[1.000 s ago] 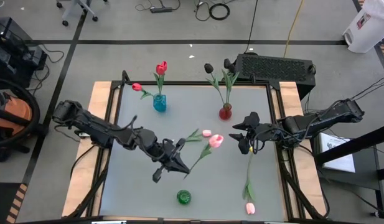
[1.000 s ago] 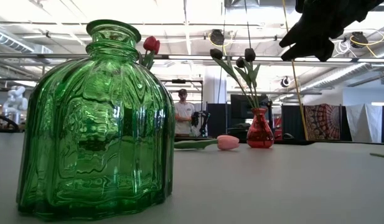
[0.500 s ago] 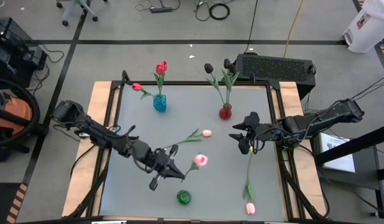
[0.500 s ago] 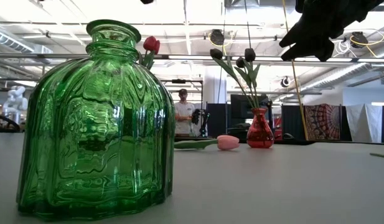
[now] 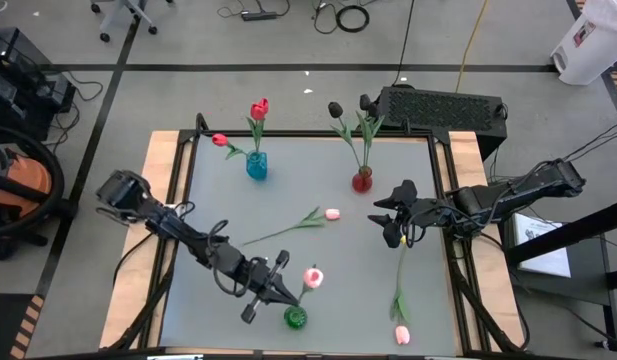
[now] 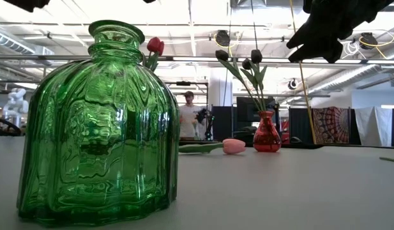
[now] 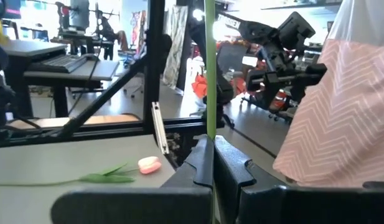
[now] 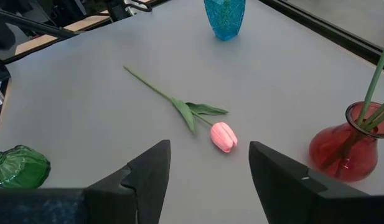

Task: Sort flowers into vase by color
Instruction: Put the top pink tulip into the green vase

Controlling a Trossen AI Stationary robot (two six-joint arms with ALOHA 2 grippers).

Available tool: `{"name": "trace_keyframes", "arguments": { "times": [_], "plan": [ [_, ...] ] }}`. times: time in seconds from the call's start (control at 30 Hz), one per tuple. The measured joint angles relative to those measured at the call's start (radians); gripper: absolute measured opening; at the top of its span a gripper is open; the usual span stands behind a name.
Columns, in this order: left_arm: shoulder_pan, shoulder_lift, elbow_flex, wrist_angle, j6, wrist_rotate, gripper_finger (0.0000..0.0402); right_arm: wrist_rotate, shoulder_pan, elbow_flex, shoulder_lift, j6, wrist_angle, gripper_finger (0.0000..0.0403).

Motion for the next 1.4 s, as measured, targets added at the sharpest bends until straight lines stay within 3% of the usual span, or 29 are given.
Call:
{"name": "trace_keyframes", "arguments": {
  "times": [0.47, 0.8, 1.4],
  "plan": [
    [-0.058, 0.070, 0.000, 0.027, 0.003, -0.052, 0.0000, 0.000, 0.000, 0.000, 0.000, 0.000, 0.003, 0.0210],
    [-0.059, 0.152, 0.001, 0.128, 0.003, -0.064, 0.0000, 0.000, 0.000, 0.000, 0.000, 0.000, 0.006, 0.0210],
    [-0.059, 0.222, 0.002, 0.142, -0.007, -0.072, 0.0000, 0.000, 0.000, 0.000, 0.000, 0.000, 0.006, 0.0210]
  ]
}}
